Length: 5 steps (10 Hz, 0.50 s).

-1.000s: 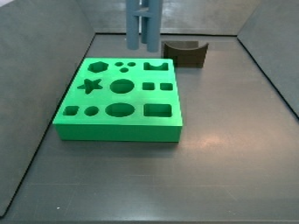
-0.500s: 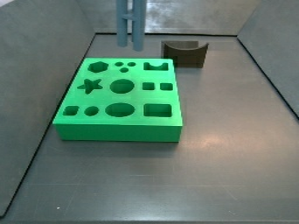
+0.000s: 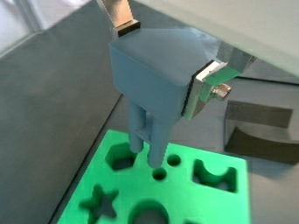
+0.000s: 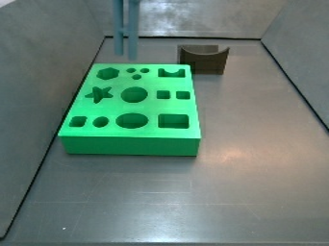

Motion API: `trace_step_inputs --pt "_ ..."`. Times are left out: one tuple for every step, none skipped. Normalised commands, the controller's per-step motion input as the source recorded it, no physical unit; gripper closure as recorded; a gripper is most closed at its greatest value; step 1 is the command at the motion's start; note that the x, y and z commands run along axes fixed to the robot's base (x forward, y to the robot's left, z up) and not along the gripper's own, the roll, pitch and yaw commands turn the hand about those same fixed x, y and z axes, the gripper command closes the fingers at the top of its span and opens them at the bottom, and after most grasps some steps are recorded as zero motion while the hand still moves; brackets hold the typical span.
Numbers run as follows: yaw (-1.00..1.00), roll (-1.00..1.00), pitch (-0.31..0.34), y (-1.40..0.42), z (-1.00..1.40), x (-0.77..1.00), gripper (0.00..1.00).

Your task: Insert the 3 prong object.

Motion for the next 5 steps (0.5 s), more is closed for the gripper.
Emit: trace_step_inputs --pt "-0.83 0.00 -0.130 0.15 -0.57 -0.39 1.00" --pt "-0.89 0.00 -0.140 0.12 -0.52 -0.28 1.00" --pt "-0.95 0.00 -0.183 0.08 -0.39 -0.09 1.00" --pt "-1.00 0.00 -0.171 0.00 -0.28 0.00 1.00" --pt "-0.90 -0.11 -0.114 0.05 -0.03 0.19 1.00"
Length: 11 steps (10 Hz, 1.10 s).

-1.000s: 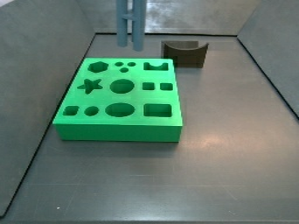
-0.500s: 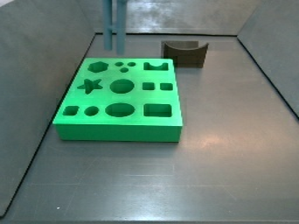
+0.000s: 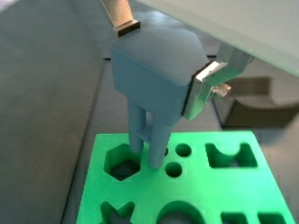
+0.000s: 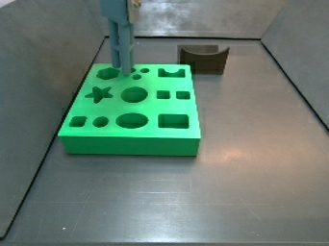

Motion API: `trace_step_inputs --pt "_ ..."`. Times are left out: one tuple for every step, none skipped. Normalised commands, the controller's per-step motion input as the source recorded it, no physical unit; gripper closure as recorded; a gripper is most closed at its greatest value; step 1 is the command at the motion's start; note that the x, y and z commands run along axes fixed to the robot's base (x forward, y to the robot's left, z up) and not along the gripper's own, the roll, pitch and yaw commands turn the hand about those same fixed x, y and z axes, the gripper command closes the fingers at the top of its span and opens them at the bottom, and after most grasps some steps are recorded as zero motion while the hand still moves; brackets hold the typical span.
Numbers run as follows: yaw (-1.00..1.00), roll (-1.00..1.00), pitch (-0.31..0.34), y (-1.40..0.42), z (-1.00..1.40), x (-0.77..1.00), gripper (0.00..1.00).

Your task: Insert the 3 prong object.

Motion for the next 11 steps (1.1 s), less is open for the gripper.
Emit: trace_step_inputs --pt "-0.69 -0.23 0.000 0.08 0.00 0.49 1.00" --pt "-0.50 -0.19 0.000 0.00 -0.01 0.54 1.00" --pt "-0.35 -0.12 -0.003 0.00 -0.13 0.43 1.00" --pt "-0.01 0.00 -0.053 0.00 -0.07 0.00 1.00" --pt "0.00 0.00 -0.066 0.00 -0.10 0.00 1.00" --pt "0.00 -0.16 -0.121 -0.01 -0.25 0.00 1.00" --pt "-0.13 -0.29 -0.171 -0.04 -0.27 -0.08 1.00" --pt "-0.36 -0.39 -0.214 -0.10 -0.24 -0.01 1.00" --pt "-0.69 -0.33 -0.300 -0.07 -0.16 0.00 1.00" --pt "-0.50 -0.22 -0.151 0.00 -0.24 0.03 1.00" --pt "-0.19 -0.13 -0.084 0.00 -0.30 0.00 1.00"
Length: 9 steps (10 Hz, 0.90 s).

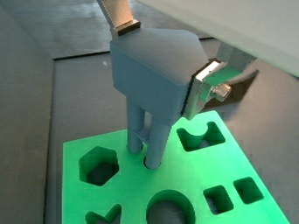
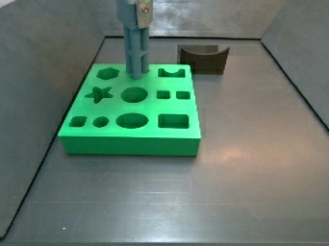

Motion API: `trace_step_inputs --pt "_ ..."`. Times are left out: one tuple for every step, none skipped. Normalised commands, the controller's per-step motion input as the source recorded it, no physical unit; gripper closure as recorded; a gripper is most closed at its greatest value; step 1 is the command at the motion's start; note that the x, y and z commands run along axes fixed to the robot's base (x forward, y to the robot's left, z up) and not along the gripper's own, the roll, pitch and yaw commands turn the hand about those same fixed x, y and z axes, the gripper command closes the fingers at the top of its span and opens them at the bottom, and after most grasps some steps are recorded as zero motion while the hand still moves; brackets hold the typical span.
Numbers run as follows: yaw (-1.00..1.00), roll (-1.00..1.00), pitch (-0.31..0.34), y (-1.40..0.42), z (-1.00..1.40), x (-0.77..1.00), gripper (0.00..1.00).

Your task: Insert the 3 prong object.

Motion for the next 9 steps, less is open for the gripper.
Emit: trace_step_inputs --pt "-0.09 -0.07 -0.050 0.11 -0.33 0.00 1.00" --pt "-0.07 -0.01 -0.064 0.05 -0.34 0.00 1.00" --pt "-0.08 0.00 -0.001 0.00 -0.37 0.02 1.00" --pt "-0.10 0.00 0.000 0.00 -0.41 0.12 1.00" --pt "-0.10 0.00 0.010 0.00 -0.39 0.16 1.00" --pt "-0.09 0.00 0.011 0.00 -0.34 0.18 1.00" --pt "-0.06 -0.08 0.000 0.00 -0.24 0.13 1.00" --pt "-0.08 -0.11 0.000 0.10 -0.01 0.06 1.00" --pt "0.00 0.00 0.000 0.00 0.00 0.00 1.00"
